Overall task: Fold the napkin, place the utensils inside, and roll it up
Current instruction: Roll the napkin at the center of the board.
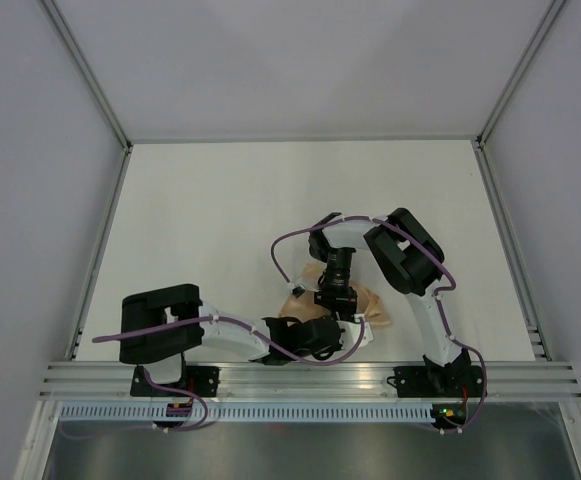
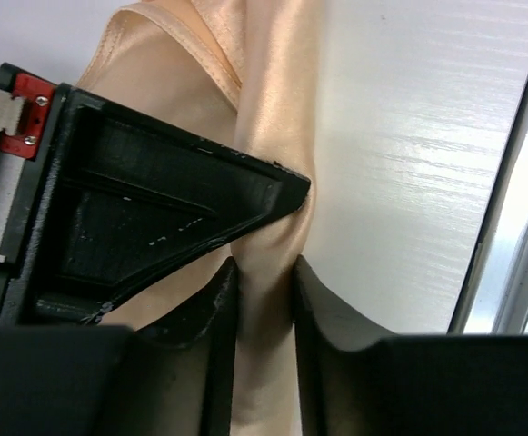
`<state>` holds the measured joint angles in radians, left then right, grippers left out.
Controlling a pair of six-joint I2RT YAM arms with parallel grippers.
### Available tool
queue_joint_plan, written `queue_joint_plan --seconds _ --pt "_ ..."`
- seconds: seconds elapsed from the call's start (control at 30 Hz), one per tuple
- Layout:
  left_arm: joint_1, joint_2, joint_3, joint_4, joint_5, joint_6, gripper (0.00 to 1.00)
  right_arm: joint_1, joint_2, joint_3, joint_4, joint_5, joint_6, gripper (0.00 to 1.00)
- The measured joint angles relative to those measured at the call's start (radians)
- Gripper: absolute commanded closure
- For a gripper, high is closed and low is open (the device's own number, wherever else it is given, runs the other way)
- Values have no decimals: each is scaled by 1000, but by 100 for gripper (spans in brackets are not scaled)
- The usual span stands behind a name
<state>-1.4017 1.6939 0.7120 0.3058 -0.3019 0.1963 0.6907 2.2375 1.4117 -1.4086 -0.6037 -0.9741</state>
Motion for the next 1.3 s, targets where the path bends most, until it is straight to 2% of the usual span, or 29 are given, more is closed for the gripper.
queue_joint_plan --seconds 0.1,0.13,0.2,0.33,0.37,0.47,0.7,0.87,1.1,1.3 --pt "-11 6 -16 34 -5 -20 86 -2 0 -2 0 -2 9 96" --pt "-11 6 -23 47 -5 -27 92 -2 -1 -3 0 -2 11 93" --pt "-12 6 -39 79 -8 -36 98 -10 -4 -4 2 -4 16 84" --pt "-9 3 -89 170 -12 -62 98 -34 -15 -5 16 -25 24 71" --pt "-6 1 -101 190 -15 -71 98 -45 -23 -5 27 -34 31 63" --pt "4 -16 -158 265 -23 -95 98 -94 -67 -3 84 -75 64 56" --pt "4 -52 -256 381 -8 -151 98 -274 -263 15 379 -164 150 51" --pt "51 -54 -283 435 56 -215 98 -369 -465 -106 581 -178 196 50" --pt "200 -120 -375 495 253 -368 98 -415 -631 -310 741 -179 200 46" --pt "258 -125 -397 517 357 -476 98 -422 -756 -407 756 -193 124 43"
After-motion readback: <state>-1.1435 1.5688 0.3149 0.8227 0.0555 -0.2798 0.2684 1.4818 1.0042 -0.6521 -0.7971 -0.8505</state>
